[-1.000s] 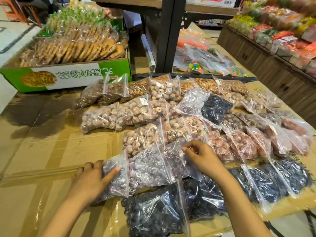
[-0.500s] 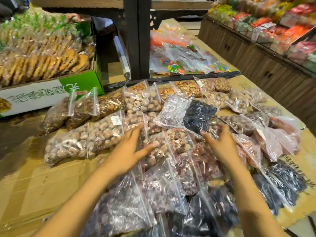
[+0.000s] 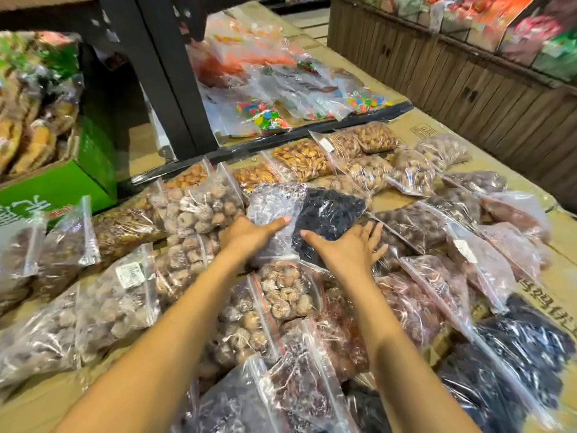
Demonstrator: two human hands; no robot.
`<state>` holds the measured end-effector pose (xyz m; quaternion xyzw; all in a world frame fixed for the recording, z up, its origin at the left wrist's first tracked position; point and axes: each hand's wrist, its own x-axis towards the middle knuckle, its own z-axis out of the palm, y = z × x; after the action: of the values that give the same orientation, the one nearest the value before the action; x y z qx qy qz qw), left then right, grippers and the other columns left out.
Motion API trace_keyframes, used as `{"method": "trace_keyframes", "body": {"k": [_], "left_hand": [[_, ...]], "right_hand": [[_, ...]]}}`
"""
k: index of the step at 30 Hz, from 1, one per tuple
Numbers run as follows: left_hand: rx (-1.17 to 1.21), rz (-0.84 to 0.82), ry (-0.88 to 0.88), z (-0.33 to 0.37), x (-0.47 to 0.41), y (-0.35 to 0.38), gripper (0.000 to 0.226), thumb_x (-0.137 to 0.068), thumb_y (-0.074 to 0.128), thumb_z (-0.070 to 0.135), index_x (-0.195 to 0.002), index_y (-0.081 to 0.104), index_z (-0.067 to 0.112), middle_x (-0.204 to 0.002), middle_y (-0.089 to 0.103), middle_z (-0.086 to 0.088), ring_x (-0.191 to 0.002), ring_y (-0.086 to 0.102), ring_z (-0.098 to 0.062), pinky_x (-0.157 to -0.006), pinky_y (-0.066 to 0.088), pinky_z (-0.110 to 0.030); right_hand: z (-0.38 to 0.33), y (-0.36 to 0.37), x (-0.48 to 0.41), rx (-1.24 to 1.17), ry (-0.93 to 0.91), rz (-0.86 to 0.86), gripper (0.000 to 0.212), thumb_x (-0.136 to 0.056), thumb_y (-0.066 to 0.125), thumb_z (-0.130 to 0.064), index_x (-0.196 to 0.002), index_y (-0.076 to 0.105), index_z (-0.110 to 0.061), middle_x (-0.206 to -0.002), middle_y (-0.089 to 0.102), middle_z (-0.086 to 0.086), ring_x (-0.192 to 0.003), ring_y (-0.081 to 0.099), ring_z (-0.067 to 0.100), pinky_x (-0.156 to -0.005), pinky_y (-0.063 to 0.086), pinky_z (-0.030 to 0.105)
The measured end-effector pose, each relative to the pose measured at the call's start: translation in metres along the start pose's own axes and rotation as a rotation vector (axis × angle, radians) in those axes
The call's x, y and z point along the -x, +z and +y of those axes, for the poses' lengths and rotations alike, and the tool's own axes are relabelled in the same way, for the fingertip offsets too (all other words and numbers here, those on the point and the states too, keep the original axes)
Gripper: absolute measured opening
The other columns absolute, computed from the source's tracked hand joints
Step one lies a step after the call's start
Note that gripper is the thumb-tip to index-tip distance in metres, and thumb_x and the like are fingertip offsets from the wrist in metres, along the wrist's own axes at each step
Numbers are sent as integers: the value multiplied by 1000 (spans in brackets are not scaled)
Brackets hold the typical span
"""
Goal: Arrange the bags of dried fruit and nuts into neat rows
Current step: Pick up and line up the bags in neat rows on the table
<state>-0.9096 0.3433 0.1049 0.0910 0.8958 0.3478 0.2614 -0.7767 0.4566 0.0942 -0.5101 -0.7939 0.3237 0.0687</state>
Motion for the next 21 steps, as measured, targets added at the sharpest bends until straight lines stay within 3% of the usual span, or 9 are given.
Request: {"method": "trace_keyframes", "body": {"k": [2, 4, 7, 10, 13, 15, 18, 20, 21], "left_hand": [[25, -9, -21, 1, -5, -3, 93, -49, 69, 81, -92, 62, 0, -99, 69, -17, -87, 68, -28, -62, 51, -32], [60, 26, -11, 1, -5, -7, 82, -54, 75, 72, -87, 59, -2, -97, 69, -15, -80, 66, -25, -53, 43, -28], [244, 73, -22, -3, 8, -18, 84, -47, 82, 66, -94, 56, 1, -94, 67, -6, -77, 63, -21, -66, 54, -35], [432, 87, -3, -16, 40, -36, 70, -56, 84, 56, -95, 60, 4, -92, 66, -2, -78, 63, -20, -71, 52, -29], [562, 116, 72, -30, 94, -66, 38, -64, 84, 42, -80, 65, 13, -83, 72, 5, -79, 68, -15, -74, 51, -26], [659, 110, 128, -41, 133, -89, 41, -58, 82, 41, -88, 71, 16, -87, 76, 4, -83, 72, -14, -77, 53, -27], [781, 167, 149, -62, 191, -115, 50, -64, 80, 33, -107, 71, 8, -89, 73, -17, -61, 69, -5, -52, 47, -14], [813, 282, 142, -84, 223, -124, 54, -75, 77, 26, -118, 61, -2, -93, 61, -20, -42, 55, 5, -41, 37, -7], [828, 334, 143, -98, 235, -129, 51, -76, 77, 27, -117, 63, 0, -84, 73, -14, -41, 52, 6, -39, 35, -7]], "right_hand": [[-1, 4, 0, -77, -16, 55, 116, -64, 64, -69, -142, 21, 5, -157, 4, 15, -144, -14, 23, -117, -5, 49], [-2, 6, 4, -182, -28, 93, 104, -64, 70, -58, -137, 29, 3, -155, 16, 17, -145, 7, 27, -116, 19, 47], [-4, 0, 14, -252, -23, 75, 91, -60, 72, -53, -129, 36, -7, -126, 51, 13, -112, 52, 30, -90, 50, 44], [-5, -10, 34, -307, -43, 61, 79, -63, 75, -45, -125, 37, -13, -106, 51, 1, -92, 53, 21, -76, 51, 37], [-3, -22, 67, -390, -90, 40, 73, -66, 77, -37, -124, 37, -18, -105, 50, 0, -89, 53, 19, -72, 44, 32], [-1, -30, 93, -498, -109, 9, 68, -69, 78, -32, -123, 38, -18, -112, 53, 3, -90, 54, 19, -73, 42, 31], [-1, -40, 134, -577, -91, 13, 68, -74, 76, -31, -127, 36, -14, -127, 48, 10, -105, 51, 25, -82, 39, 34], [3, -42, 159, -602, -76, 8, 79, -76, 75, -31, -137, 29, -9, -136, 42, 11, -115, 46, 26, -89, 38, 35], [6, -42, 171, -611, -74, 5, 81, -77, 74, -31, -139, 27, -8, -137, 40, 11, -117, 45, 26, -89, 36, 34]]}}
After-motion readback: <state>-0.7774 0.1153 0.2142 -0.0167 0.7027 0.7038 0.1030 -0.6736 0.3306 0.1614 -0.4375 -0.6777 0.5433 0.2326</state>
